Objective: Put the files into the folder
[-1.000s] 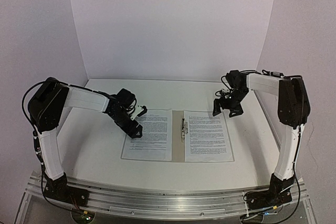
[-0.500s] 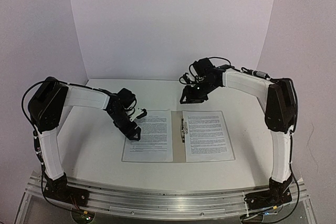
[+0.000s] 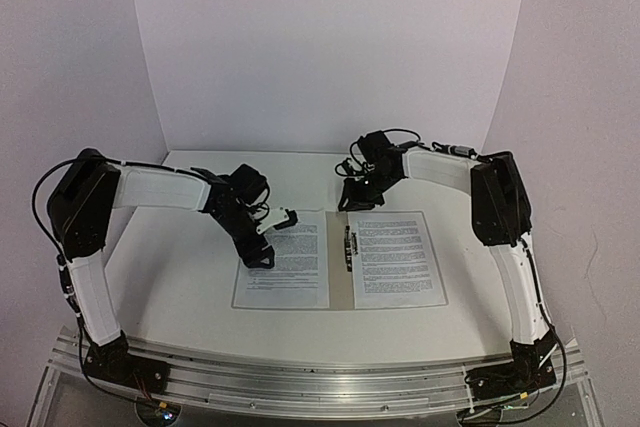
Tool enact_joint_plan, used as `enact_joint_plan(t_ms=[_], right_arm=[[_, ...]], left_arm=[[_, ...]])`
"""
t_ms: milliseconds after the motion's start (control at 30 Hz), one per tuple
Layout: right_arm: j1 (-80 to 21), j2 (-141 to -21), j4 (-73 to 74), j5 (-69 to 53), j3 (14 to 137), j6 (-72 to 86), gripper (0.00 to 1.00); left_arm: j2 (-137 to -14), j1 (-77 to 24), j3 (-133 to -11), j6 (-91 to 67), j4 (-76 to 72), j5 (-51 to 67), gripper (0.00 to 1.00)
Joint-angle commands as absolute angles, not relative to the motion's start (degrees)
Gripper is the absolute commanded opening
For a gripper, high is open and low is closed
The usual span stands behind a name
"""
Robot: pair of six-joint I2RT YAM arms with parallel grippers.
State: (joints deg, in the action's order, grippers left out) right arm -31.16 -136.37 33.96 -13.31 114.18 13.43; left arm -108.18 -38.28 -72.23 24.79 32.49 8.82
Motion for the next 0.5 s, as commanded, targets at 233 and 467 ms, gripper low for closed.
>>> enact_joint_plan(t_ms=[233,467], right_arm=[[-31.32,-138.59,33.78,-17.71,114.05,12.81,0.23],[-31.31,-138.75,34.28,-18.95,113.08,11.96,0.25]], left_arm=[[-101.5,-51.21,-61.37,42.24,14.82,13.38,1.0],[-105.25,-53.83,-59.47,41.55,9.9,13.15,0.99]])
